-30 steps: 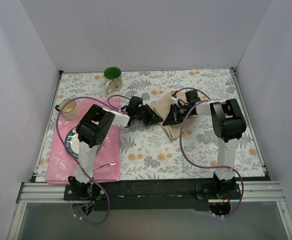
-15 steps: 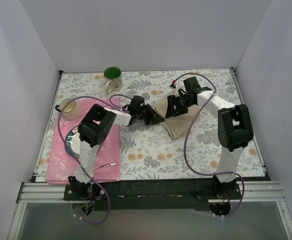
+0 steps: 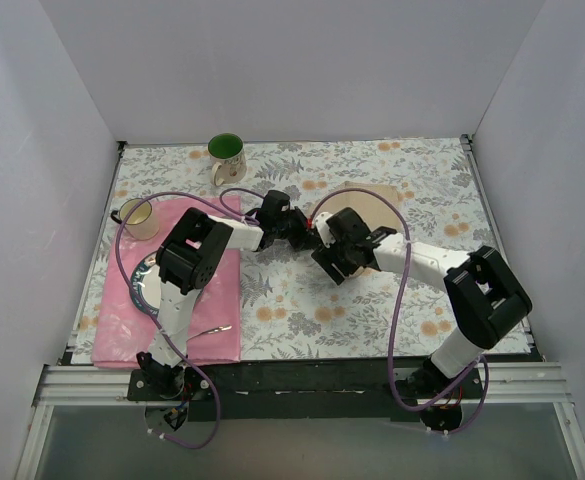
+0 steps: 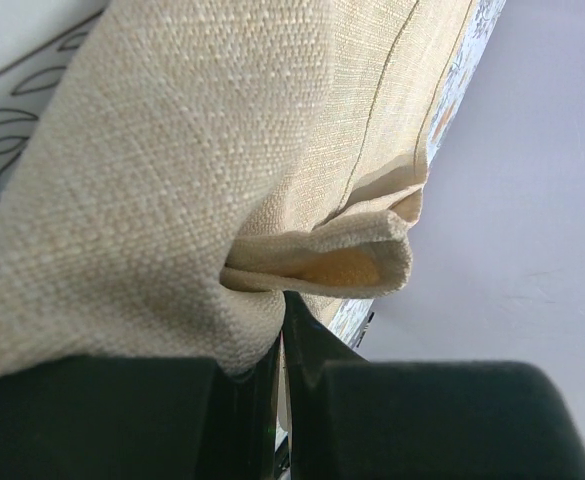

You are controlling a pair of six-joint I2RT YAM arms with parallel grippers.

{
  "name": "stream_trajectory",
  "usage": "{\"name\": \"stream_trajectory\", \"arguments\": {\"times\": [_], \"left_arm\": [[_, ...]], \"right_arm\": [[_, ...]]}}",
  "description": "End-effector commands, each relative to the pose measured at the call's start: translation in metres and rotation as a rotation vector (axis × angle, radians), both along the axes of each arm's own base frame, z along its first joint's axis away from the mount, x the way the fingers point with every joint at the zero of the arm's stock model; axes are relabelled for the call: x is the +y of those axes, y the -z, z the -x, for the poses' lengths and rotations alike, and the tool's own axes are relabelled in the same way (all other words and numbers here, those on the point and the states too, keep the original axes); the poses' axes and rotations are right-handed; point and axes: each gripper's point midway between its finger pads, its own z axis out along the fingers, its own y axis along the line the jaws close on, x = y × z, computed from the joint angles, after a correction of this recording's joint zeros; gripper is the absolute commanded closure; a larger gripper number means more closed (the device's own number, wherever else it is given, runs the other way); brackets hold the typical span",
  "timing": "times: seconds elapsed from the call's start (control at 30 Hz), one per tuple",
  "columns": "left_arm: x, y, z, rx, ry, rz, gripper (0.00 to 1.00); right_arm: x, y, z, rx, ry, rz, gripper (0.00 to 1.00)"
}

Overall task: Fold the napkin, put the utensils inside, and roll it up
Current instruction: Roll the napkin with the utensil

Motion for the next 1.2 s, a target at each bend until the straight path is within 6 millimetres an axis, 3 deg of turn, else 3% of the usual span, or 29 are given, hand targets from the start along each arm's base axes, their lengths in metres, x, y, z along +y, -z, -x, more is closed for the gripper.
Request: {"name": "stream_trajectory", "arguments": {"times": [0.0, 0.2, 0.27, 0.37, 0.43, 0.6, 0.73, 0.9, 1.17], "left_arm": [[0.014, 0.034, 0.004, 0.067, -0.025, -0.093, 1.00], [0.014, 0.033, 0.004, 0.065, -0.024, -0.091, 1.00], [0.014, 0.032, 0.004, 0.062, -0.025, -0.087, 1.00], [0.014, 0.030, 0.003, 0.056, -0.022, -0.084, 1.00], [0.015, 0.028, 0.002, 0.042, -0.018, -0.085, 1.00], [0.011, 0.011, -0.003, -0.009, -0.006, -0.069, 1.00], [0.010, -0.002, -0.007, -0.055, -0.003, -0.054, 0.99], [0.008, -0.015, -0.011, -0.103, 0.009, -0.048, 0.91], [0.005, -0.031, -0.015, -0.153, 0.027, -0.039, 0.81]], "right_arm": [[-0.020, -0.010, -0.021, -0.198, 0.062, 0.147, 0.22], [-0.024, 0.001, -0.016, -0.199, 0.068, 0.170, 0.35], [-0.023, 0.004, -0.016, -0.190, 0.065, 0.175, 0.49], [-0.020, 0.008, -0.016, -0.175, 0.052, 0.168, 0.61], [-0.018, 0.005, -0.019, -0.166, 0.053, 0.147, 0.79], [-0.010, -0.004, -0.023, -0.097, 0.043, 0.027, 0.86], [-0.015, -0.003, -0.027, 0.006, 0.057, -0.070, 0.97], [-0.009, 0.007, -0.023, 0.166, 0.050, -0.224, 0.99], [-0.026, 0.027, -0.030, 0.355, 0.151, -0.336, 0.99]]}}
